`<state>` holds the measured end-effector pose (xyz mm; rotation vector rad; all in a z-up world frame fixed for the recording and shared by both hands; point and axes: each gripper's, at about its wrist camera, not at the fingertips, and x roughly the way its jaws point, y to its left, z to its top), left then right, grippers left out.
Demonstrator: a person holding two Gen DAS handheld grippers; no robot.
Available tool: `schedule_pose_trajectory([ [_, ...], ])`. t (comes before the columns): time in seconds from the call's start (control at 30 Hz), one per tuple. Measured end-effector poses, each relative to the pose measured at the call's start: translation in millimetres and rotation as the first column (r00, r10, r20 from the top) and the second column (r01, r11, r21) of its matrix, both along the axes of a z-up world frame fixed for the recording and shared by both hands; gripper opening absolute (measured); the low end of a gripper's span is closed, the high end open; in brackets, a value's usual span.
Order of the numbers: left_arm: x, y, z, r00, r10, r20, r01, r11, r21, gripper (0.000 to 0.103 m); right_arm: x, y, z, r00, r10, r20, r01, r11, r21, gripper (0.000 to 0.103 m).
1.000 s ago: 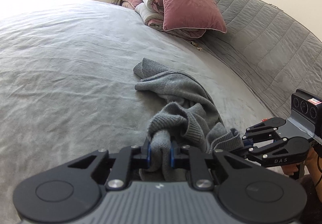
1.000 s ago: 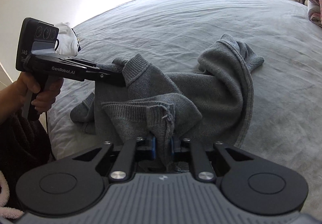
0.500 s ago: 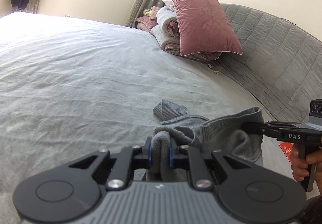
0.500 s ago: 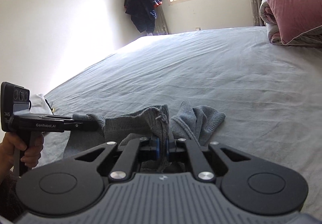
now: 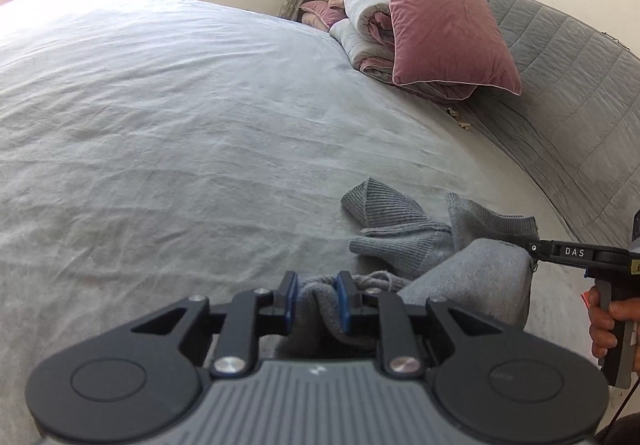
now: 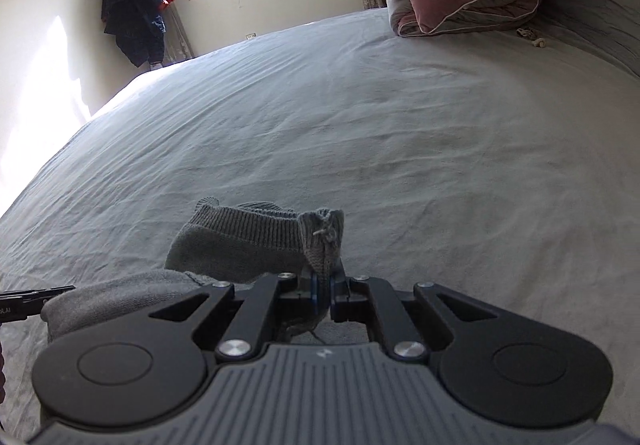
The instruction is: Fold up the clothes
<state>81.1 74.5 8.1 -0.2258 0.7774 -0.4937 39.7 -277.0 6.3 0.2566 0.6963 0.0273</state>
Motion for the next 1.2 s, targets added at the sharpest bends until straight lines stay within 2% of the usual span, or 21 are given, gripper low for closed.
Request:
schedule_pose_trajectory([
  [0.1, 2, 13, -2, 0.999, 0.008, -0.036, -0.01, 0.999, -0.047, 0.044, 3, -2, -6, 1.0, -0.011, -0.026, 0.01, 0.999, -0.053, 0.007],
  [0.2, 1, 25, -6, 0.997, 0.006, -0.081, -0.013, 0.996, -0.085, 0.055, 5, -9, -15, 0.997, -0.037, -0.065, 0.033, 0.997, -0.07, 0.006],
  [0.4, -3, 36, -20, 0.983, -0.028, -0.18, 0.01, 0.994, -0.105, 0.065, 2, -20, -30, 0.99, -0.077, -0.115, 0.065, 0.992, -0.106, 0.006],
  [0.7, -22, 23, -25, 0.958, -0.189, -0.214, 0.166, 0.978, -0.123, 0.081, -5, -14, -34, 0.99, -0.048, -0.135, 0.032, 0.992, -0.122, 0.007],
  [0.83, -32, 11, -32, 0.949, -0.227, -0.219, 0.213, 0.973, -0.086, 0.081, -10, -15, -28, 0.992, -0.034, -0.123, 0.02, 0.993, -0.118, 0.007],
  [0.93, -40, 2, -34, 0.95, -0.236, -0.205, 0.234, 0.972, -0.035, 0.075, -13, -17, -27, 0.992, -0.027, -0.123, 0.015, 0.995, -0.1, 0.007],
  [0.97, -42, -2, -34, 0.951, -0.235, -0.2, 0.238, 0.971, -0.011, 0.062, -14, -18, -27, 0.992, -0.025, -0.123, 0.014, 0.996, -0.093, 0.007],
  [1.0, -43, -4, -34, 0.953, -0.23, -0.199, 0.238, 0.971, 0.016, 0.044, -15, -18, -27, 0.992, -0.024, -0.122, 0.012, 0.996, -0.093, 0.007],
  [1.07, -42, -7, -33, 0.956, -0.213, -0.202, 0.226, 0.973, 0.043, 0.023, -16, -18, -26, 0.993, -0.021, -0.12, 0.01, 0.996, -0.094, 0.007],
  [1.2, -39, -7, -23, 0.97, -0.17, -0.175, 0.185, 0.98, 0.073, 0.019, -19, -17, -21, 0.995, -0.019, -0.101, 0.008, 0.994, -0.105, 0.007],
])
